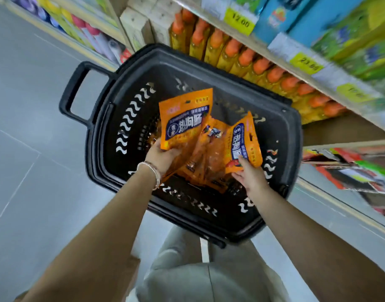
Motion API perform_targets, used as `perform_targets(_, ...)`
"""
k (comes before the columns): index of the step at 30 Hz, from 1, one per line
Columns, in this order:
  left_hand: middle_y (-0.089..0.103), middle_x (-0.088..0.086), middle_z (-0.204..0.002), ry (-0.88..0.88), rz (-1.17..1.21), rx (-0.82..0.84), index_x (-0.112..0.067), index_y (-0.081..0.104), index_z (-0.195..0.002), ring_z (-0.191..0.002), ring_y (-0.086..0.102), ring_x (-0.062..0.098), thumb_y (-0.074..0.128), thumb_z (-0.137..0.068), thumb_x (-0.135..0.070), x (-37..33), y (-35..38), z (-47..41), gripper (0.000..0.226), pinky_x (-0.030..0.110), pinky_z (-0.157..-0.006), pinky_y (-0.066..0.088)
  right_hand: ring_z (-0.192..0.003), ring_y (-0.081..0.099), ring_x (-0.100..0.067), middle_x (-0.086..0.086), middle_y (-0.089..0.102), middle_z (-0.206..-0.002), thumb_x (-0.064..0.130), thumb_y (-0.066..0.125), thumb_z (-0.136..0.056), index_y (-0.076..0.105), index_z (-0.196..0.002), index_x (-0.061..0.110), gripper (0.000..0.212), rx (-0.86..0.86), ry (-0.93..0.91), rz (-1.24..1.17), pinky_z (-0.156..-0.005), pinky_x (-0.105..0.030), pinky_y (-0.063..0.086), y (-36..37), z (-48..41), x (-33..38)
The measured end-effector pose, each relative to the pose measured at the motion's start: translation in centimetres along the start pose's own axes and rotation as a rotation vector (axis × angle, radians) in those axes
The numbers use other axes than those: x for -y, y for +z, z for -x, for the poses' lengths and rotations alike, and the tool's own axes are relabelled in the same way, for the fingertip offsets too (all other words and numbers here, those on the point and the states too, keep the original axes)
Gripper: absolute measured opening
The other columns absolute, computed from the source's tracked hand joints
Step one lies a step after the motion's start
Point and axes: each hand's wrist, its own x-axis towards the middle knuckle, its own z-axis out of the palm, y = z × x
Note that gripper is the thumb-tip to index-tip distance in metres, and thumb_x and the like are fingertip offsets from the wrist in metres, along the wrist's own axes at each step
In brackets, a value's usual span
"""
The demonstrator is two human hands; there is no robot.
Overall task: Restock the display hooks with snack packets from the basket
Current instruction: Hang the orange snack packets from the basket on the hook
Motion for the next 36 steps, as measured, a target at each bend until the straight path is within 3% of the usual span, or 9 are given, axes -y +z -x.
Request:
perform_targets(3, 0.065, -0.011, -0.09, 0.066, 0.004, 0.036, -0.033, 0.061, -0.098, -0.089, 0.062, 0.014, 0.064, -0.085, -0.041, -2.1, 0.6, 3.7, 0.015, 0.026, -0.082, 0.047, -0.092, 0.065, -0.025, -0.007, 0.059, -0.125, 0.048, 0.053, -0.092, 0.051, -0.131, 0.01, 0.055, -0.033, -0.17, 0.191, -0.079, -0.034, 0.053, -2.7, 3.8, 1.1)
perform_targets(10, 0.059, 0.01, -0.124, 0.246, -0.075, 0.017, -0.004, 0.048, -0.132, -0.107, 0.058, 0.03, 0.033, -0.074, -0.077, -8.3, 4.8, 13.1, 0.095, 0.028, -0.088, 0.042, -0.101, 0.061, -0.027, -0.013, 0.067, -0.104, 0.024, 0.047, -0.098, 0.065, -0.112, 0.004, 0.03, -0.17, -0.852, 0.346, -0.089, -0.031, 0.043, -11.2, 13.3, 4.3)
perform_targets(13, 0.069, 0.001, -0.105, 0.491, -0.047, 0.026, -0.009, 0.062, -0.115, -0.091, 0.063, 0.02, 0.04, -0.087, -0.061, -11.1, 7.8, 17.6, 0.062, 0.02, -0.075, 0.045, -0.089, 0.061, -0.015, -0.007, 0.067, -0.099, 0.018, 0.047, -0.099, 0.065, -0.112, 0.003, 0.027, -0.258, -1.02, 0.247, -0.078, -0.016, 0.043, -16.0, 16.7, 6.4)
perform_targets(16, 0.062, -0.028, -0.086, 0.709, 0.007, 0.066, -0.038, 0.063, -0.089, -0.081, 0.058, -0.012, 0.052, -0.092, -0.04, -13.2, 11.9, 22.4, 0.011, -0.003, -0.062, 0.038, -0.089, 0.063, -0.019, -0.012, 0.069, -0.098, 0.021, 0.048, -0.098, 0.065, -0.109, 0.003, 0.026, -0.355, -1.111, 0.155, -0.08, -0.025, 0.046, -22.0, 19.6, 7.9)
perform_targets(20, 0.064, -0.028, -0.094, 0.901, 0.022, 0.188, -0.04, 0.062, -0.094, -0.086, 0.058, -0.016, 0.055, -0.093, -0.032, -15.3, 18.1, 28.4, 0.011, 0.006, -0.072, 0.048, -0.077, 0.056, -0.01, -0.002, 0.067, -0.082, 0.026, 0.05, -0.098, 0.066, -0.095, 0.014, 0.02, -0.5, -1.248, 0.124, -0.067, -0.008, 0.04, -31.1, 23.2, 8.7)
perform_targets(23, 0.062, -0.036, -0.082, 1.014, 0.088, 0.178, -0.043, 0.06, -0.086, -0.079, 0.056, -0.022, 0.06, -0.091, -0.026, -16.8, 22.9, 32.1, 0.018, 0.004, -0.07, 0.046, -0.075, 0.059, -0.023, -0.017, 0.067, -0.083, 0.029, 0.048, -0.098, 0.064, -0.093, 0.011, 0.024, -0.583, -1.305, 0.119, -0.067, -0.031, 0.041, -37.9, 25.6, 9.3)
perform_targets(28, 0.069, -0.008, -0.089, 1.072, 0.139, 0.166, -0.031, 0.066, -0.081, -0.093, 0.064, 0.017, 0.061, -0.089, -0.029, -20.7, 28.8, 37.7, 0.01, 0.041, -0.094, 0.049, -0.074, 0.054, -0.027, -0.028, 0.062, -0.082, 0.027, 0.049, -0.098, 0.059, -0.087, -0.006, 0.036, -0.739, -1.427, 0.076, -0.068, -0.04, 0.037, -47.1, 29.3, 11.6)
perform_targets(32, 0.071, -0.005, -0.091, 1.146, 0.166, 0.159, -0.029, 0.065, -0.082, -0.09, 0.066, 0.012, 0.06, -0.087, -0.044, -24.2, 31.6, 41.7, 0.017, 0.033, -0.088, 0.051, -0.062, 0.049, -0.026, -0.021, 0.057, -0.065, 0.029, 0.055, -0.095, 0.056, -0.067, 0.002, 0.039, -0.858, -1.48, 0.005, -0.06, -0.031, 0.035, -52.1, 32.3, 14.9)
perform_targets(36, 0.063, -0.02, -0.075, 1.199, 0.23, 0.139, -0.03, 0.063, -0.074, -0.07, 0.059, -0.007, 0.06, -0.086, -0.046, -27.9, 33.4, 44.4, 0.02, 0.016, -0.068, 0.047, -0.05, 0.035, 0.0, -0.005, 0.039, -0.055, 0.027, 0.059, -0.093, 0.04, -0.058, 0.018, 0.041, -0.873, -1.599, -0.063, -0.05, -0.015, 0.028, -54.9, 35.5, 19.1)
